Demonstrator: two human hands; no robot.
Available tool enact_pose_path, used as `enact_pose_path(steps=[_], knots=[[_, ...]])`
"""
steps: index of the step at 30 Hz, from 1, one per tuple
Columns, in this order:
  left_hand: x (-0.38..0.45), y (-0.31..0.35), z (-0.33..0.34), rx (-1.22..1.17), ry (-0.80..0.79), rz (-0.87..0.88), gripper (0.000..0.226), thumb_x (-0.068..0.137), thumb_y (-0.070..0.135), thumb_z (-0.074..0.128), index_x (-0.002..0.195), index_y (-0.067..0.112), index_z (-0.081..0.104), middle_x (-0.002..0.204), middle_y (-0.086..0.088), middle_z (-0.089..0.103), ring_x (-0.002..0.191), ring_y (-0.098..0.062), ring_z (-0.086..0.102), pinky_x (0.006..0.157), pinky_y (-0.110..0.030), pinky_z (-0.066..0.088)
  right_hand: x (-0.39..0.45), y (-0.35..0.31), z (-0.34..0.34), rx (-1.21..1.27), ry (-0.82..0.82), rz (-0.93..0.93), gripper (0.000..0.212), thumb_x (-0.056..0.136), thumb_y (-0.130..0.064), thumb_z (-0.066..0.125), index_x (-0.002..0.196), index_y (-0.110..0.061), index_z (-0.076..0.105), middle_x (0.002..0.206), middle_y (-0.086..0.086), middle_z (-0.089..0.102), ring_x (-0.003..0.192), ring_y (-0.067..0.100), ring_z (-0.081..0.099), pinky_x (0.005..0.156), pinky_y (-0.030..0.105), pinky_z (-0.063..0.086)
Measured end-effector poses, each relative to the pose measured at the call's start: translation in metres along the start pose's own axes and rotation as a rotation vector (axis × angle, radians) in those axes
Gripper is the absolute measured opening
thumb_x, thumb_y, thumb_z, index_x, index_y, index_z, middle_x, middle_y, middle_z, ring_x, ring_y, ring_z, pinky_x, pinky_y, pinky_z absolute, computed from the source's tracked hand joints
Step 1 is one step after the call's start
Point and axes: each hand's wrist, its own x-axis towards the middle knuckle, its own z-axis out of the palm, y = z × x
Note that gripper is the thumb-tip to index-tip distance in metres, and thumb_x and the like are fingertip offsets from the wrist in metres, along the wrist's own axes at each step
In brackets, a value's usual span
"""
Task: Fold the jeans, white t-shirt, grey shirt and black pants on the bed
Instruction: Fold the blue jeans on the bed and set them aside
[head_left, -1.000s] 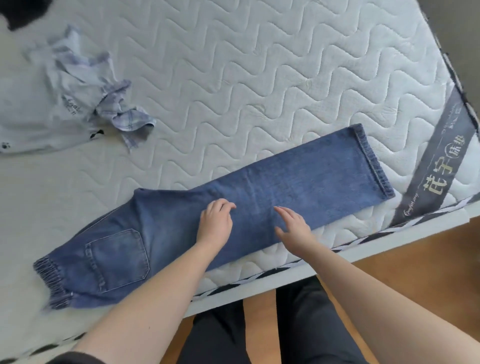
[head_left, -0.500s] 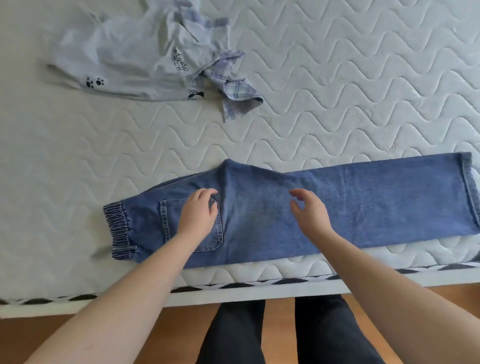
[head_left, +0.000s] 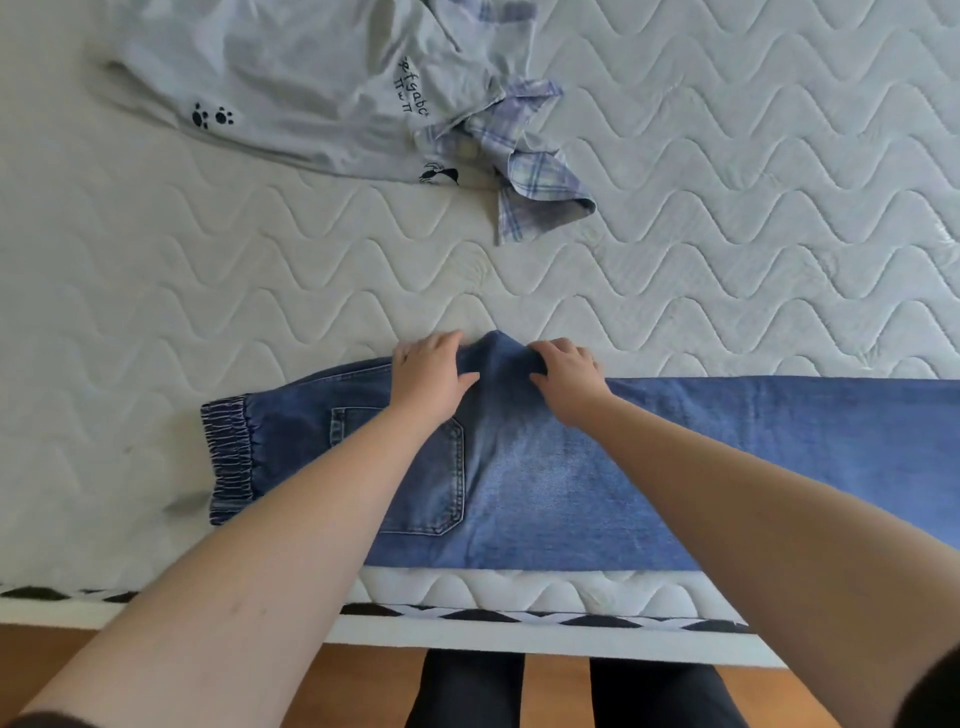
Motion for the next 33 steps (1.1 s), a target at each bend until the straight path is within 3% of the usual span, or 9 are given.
enact_pose_path(steps=[3,8,14,18,20,23,27,30,33], knots=[[0.019,0.002,0.003,0.014,-0.075,-0.090,0.051,0.087,0.045,0.068,0.132,0.033,0.048,0.135,0.004,0.050,0.124,-0.025,0.049,0.102,-0.045,0.028,0.014,0.003,0.000,0.051,-0.017,0.071,0.038,0.098,-0.024,0.053,0.136,-0.025,0.047,0.134,0.006,0.050,0.123,0.030,0.044,0.102,0.039,0.033],[0.027,0.007,0.019,0.030,-0.056,-0.111,0.028,0.091,0.030,0.066,0.117,0.028,0.058,0.119,0.001,0.059,0.114,-0.025,0.054,0.090,-0.040,0.031,0.027,0.006,0.004,0.028,0.018,0.132,0.028,0.096,-0.025,0.058,0.123,-0.023,0.058,0.129,0.005,0.053,0.121,0.029,0.045,0.097,0.038,0.032],[-0.001,0.002,0.032,-0.128,0.210,0.092,0.032,0.082,0.004,0.068,0.112,0.016,0.071,0.096,-0.010,0.062,0.093,-0.036,0.058,0.081,-0.044,0.043,0.018,0.012,0.007,0.135,0.087,0.017,0.032,0.095,-0.016,0.055,0.121,-0.030,0.066,0.123,0.002,0.056,0.118,0.027,0.045,0.100,0.039,0.031],[-0.025,-0.008,0.030,-0.166,0.470,0.319,0.042,0.070,-0.012,0.071,0.105,0.011,0.077,0.084,-0.014,0.062,0.075,-0.036,0.060,0.072,-0.047,0.052,-0.017,0.017,0.008,0.064,0.390,-0.308,0.035,0.088,0.000,0.061,0.113,-0.022,0.075,0.099,0.007,0.063,0.095,0.034,0.055,0.085,0.044,0.042],[-0.038,-0.013,0.031,-0.119,0.509,0.383,0.038,0.078,-0.006,0.064,0.110,0.011,0.075,0.092,-0.015,0.063,0.080,-0.036,0.061,0.075,-0.047,0.051,-0.034,0.024,0.014,-0.021,0.507,-0.439,0.037,0.082,0.002,0.069,0.112,-0.019,0.075,0.106,0.007,0.067,0.096,0.035,0.060,0.084,0.045,0.046],[-0.059,-0.020,0.037,-0.033,0.514,0.433,0.036,0.086,0.007,0.053,0.116,0.014,0.073,0.099,-0.015,0.064,0.086,-0.035,0.061,0.078,-0.046,0.050,-0.050,0.034,0.029,-0.155,0.543,-0.522,0.045,0.078,0.004,0.072,0.119,-0.016,0.072,0.129,0.010,0.063,0.116,0.035,0.059,0.100,0.048,0.042],[-0.081,-0.025,0.059,0.124,0.462,0.434,0.050,0.075,-0.003,0.073,0.121,0.016,0.070,0.090,-0.012,0.061,0.078,-0.032,0.060,0.072,-0.043,0.051,-0.069,0.044,0.055,-0.347,0.400,-0.488,0.060,0.083,-0.004,0.064,0.141,-0.013,0.052,0.151,0.009,0.044,0.139,0.029,0.041,0.117,0.046,0.024],[-0.092,-0.021,0.073,0.198,0.325,0.384,0.067,0.068,-0.004,0.077,0.131,0.012,0.064,0.097,-0.015,0.062,0.086,-0.034,0.062,0.083,-0.045,0.054,-0.084,0.052,0.072,-0.454,0.283,-0.401,0.064,0.091,-0.019,0.057,0.151,-0.016,0.036,0.160,0.005,0.027,0.147,0.025,0.027,0.121,0.046,0.020],[-0.093,-0.018,0.071,0.110,0.283,0.335,0.050,0.080,0.007,0.070,0.129,0.012,0.064,0.099,-0.014,0.062,0.090,-0.033,0.061,0.086,-0.046,0.052,-0.089,0.048,0.076,-0.393,0.227,-0.351,0.064,0.090,-0.018,0.052,0.152,-0.014,0.035,0.161,0.006,0.022,0.149,0.026,0.020,0.122,0.045,0.014]])
